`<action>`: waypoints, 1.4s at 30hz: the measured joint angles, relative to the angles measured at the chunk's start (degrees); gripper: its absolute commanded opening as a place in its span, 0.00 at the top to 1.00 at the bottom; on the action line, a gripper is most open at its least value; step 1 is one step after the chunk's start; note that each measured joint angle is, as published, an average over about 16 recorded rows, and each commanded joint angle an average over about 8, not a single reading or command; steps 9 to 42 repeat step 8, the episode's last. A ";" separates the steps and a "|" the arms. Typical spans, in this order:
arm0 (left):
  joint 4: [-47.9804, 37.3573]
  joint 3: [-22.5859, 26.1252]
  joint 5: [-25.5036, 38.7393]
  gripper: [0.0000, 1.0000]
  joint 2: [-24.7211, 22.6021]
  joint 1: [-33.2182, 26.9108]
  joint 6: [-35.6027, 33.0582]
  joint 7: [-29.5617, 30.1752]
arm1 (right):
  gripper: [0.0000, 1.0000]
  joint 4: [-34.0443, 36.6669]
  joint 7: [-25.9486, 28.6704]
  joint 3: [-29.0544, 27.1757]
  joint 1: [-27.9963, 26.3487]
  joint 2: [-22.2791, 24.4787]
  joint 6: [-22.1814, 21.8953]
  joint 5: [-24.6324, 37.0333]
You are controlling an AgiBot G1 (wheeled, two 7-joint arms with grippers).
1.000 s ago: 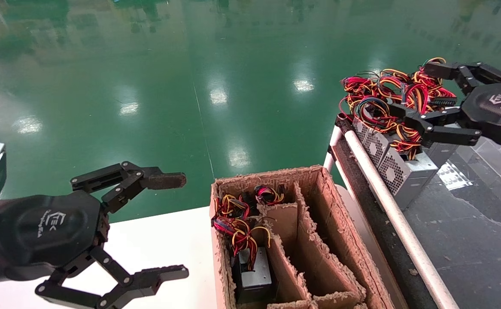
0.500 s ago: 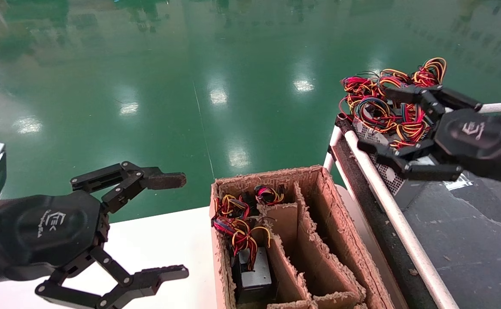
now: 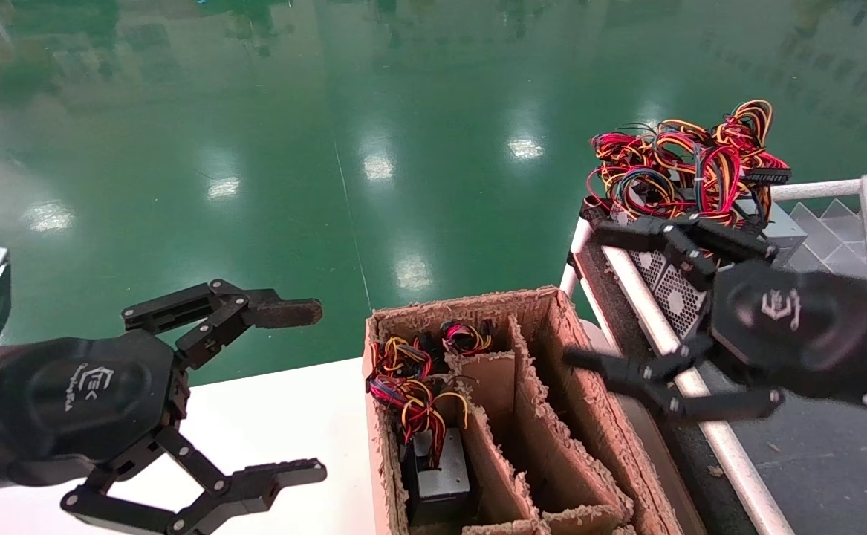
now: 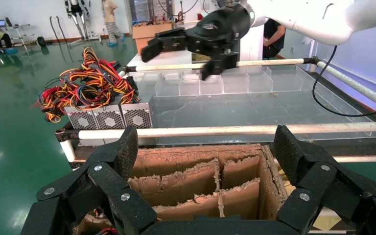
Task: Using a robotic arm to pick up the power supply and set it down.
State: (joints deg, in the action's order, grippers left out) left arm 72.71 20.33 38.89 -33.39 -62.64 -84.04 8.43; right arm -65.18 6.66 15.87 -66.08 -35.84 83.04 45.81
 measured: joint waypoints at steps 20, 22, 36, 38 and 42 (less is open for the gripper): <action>0.00 0.00 0.00 0.00 0.00 0.00 0.00 0.00 | 0.00 -3.49 1.70 0.06 1.87 0.34 1.10 -1.64; 0.00 0.00 0.00 0.00 0.00 0.00 0.00 0.00 | 0.00 -3.49 1.70 0.06 1.87 0.34 1.10 -1.64; 0.00 0.00 0.00 0.00 0.00 0.00 0.00 0.00 | 0.00 -3.49 1.70 0.06 1.87 0.34 1.10 -1.64; 0.00 0.00 0.00 0.00 0.00 0.00 0.00 0.00 | 0.00 -3.49 1.70 0.06 1.87 0.34 1.10 -1.64; 0.00 0.00 0.00 0.00 0.00 0.00 0.00 0.00 | 0.00 -3.49 1.70 0.06 1.87 0.34 1.10 -1.64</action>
